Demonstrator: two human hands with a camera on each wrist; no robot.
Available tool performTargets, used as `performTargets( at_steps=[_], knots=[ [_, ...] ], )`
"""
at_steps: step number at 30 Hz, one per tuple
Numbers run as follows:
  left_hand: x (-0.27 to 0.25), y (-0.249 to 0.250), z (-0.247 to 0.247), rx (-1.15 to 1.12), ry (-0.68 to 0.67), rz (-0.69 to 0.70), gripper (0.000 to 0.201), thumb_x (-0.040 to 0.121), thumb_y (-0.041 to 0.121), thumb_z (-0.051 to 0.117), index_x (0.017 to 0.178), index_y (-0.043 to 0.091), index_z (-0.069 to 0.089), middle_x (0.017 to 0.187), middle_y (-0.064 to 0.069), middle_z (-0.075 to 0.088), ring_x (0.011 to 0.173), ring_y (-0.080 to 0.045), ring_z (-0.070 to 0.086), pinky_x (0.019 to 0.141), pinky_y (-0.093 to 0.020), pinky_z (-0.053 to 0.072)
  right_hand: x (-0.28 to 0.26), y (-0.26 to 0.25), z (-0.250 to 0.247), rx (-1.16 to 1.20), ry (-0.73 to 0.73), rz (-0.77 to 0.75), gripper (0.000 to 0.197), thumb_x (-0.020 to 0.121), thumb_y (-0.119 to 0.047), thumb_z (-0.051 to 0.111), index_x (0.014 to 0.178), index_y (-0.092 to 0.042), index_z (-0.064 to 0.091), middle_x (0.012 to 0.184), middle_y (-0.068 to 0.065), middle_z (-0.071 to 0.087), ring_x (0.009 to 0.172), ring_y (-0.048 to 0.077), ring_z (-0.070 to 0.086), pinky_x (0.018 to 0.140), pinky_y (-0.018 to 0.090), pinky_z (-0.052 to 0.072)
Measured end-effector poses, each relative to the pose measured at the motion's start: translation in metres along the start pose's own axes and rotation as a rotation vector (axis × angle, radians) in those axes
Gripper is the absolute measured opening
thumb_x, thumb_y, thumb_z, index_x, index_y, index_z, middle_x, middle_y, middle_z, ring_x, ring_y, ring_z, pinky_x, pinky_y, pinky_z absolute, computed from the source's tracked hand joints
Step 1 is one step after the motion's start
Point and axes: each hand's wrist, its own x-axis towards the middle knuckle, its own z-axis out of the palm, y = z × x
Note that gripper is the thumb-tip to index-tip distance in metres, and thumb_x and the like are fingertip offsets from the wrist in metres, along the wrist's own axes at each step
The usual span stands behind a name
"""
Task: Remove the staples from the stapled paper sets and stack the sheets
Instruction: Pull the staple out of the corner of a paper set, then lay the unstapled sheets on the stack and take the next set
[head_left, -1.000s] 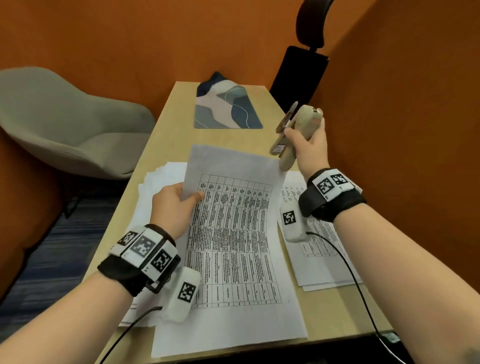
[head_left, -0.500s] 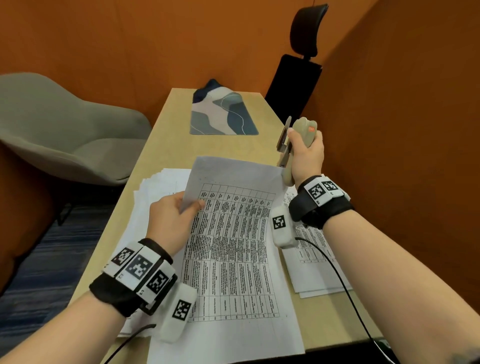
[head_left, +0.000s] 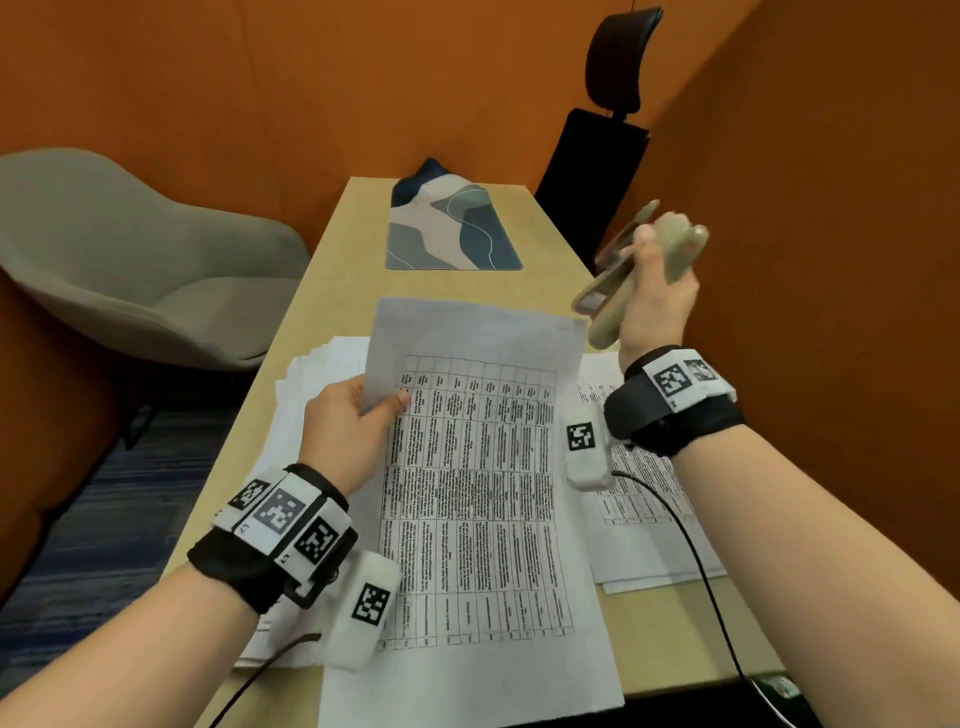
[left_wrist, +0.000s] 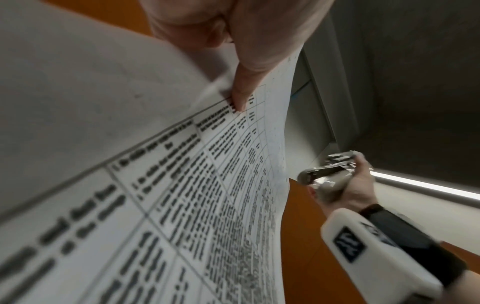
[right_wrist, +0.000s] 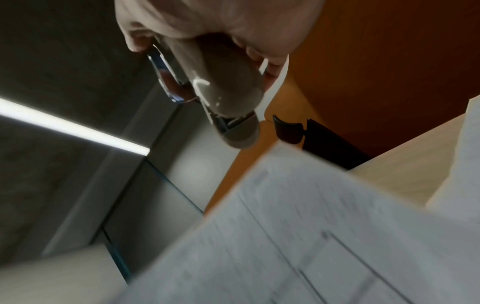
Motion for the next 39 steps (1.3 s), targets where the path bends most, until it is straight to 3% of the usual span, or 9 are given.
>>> performTargets(
  at_steps=[6,10,15,20,22,25,28,34,39],
  knots=[
    [0.016,0.004,-0.002,-0.048,0.029,-0.058,0.022,0.089,0.016,0.061,0.108,0.005,0.063,0.099,-0.005,0.064,0.092,-0.021,0.059,0.081,-0.028,0.043,-0.012,-0.018,-0.034,-0.137,-0.377,0.168,0.027,0.084,-0.043,0.056,0.083,-0.016,0.060,0.070,-0.002,0.065,0.060,0.012,0.061,0.057,0.024,0.049],
    [0.033,0.008,0.003,-0.138,0.054,-0.133,0.027,0.086,0.023,0.064,0.109,0.009,0.063,0.105,-0.006,0.068,0.098,-0.026,0.063,0.093,-0.043,0.049,-0.044,0.015,-0.049,-0.660,-0.790,0.355,0.040,0.078,-0.051,0.064,0.086,-0.012,0.064,0.084,0.011,0.071,0.078,0.033,0.067,0.075,0.037,0.055],
    [0.055,0.012,0.029,-0.253,0.031,-0.193,0.023,0.086,0.017,0.064,0.108,0.011,0.062,0.108,-0.008,0.067,0.100,-0.028,0.063,0.095,-0.046,0.048,-0.027,0.014,-0.066,-0.593,-0.564,0.508,0.063,0.067,-0.059,0.068,0.101,-0.006,0.066,0.096,0.018,0.070,0.089,0.035,0.067,0.089,0.047,0.051],
    [0.043,0.023,0.090,-0.136,-0.255,-0.242,0.045,0.083,0.002,0.061,0.125,0.006,0.046,0.116,-0.017,0.062,0.103,-0.035,0.061,0.090,-0.052,0.050,0.017,0.010,-0.102,-0.561,-0.293,0.615,0.048,0.081,-0.045,0.065,0.104,-0.004,0.059,0.087,0.015,0.067,0.070,0.027,0.063,0.073,0.039,0.053],
    [0.033,0.024,0.116,-0.024,-0.391,-0.258,0.047,0.084,-0.003,0.059,0.128,0.005,0.043,0.116,-0.019,0.060,0.105,-0.035,0.059,0.090,-0.050,0.049,0.029,0.019,-0.121,-0.615,-0.229,0.667,0.064,0.074,-0.049,0.069,0.114,-0.001,0.056,0.093,0.017,0.068,0.077,0.032,0.065,0.081,0.045,0.054],
    [0.024,0.019,0.151,0.266,-0.563,-0.199,0.012,0.088,-0.001,0.053,0.096,0.006,0.053,0.092,-0.013,0.058,0.091,-0.025,0.056,0.079,-0.031,0.047,0.058,0.065,-0.157,-0.774,-0.180,0.728,0.105,0.045,-0.065,0.070,0.126,-0.001,0.051,0.112,0.020,0.064,0.098,0.037,0.063,0.091,0.053,0.049],
    [0.017,0.015,0.174,0.466,-0.624,-0.224,0.003,0.091,0.003,0.048,0.092,0.001,0.050,0.085,-0.007,0.051,0.082,-0.020,0.049,0.066,-0.026,0.039,0.062,0.079,-0.163,-0.868,-0.146,0.719,0.093,0.069,-0.061,0.064,0.133,0.003,0.043,0.126,0.023,0.055,0.112,0.038,0.056,0.099,0.050,0.044],
    [0.014,0.015,0.191,0.639,-0.576,-0.234,0.027,0.091,0.007,0.044,0.115,-0.002,0.053,0.125,-0.018,0.052,0.117,-0.031,0.050,0.096,-0.035,0.042,0.047,0.071,-0.137,-1.074,-0.246,0.761,0.075,0.091,-0.047,0.050,0.140,0.006,0.030,0.140,0.024,0.041,0.125,0.039,0.043,0.106,0.045,0.035],
    [0.009,0.021,0.205,0.579,-0.657,-0.251,0.007,0.091,0.004,0.044,0.087,0.004,0.050,0.115,-0.015,0.056,0.091,-0.022,0.050,0.074,-0.027,0.040,0.046,0.073,-0.133,-1.137,-0.334,0.779,0.071,0.094,-0.043,0.047,0.142,0.004,0.025,0.146,0.023,0.033,0.130,0.038,0.037,0.107,0.043,0.031]
  ],
)
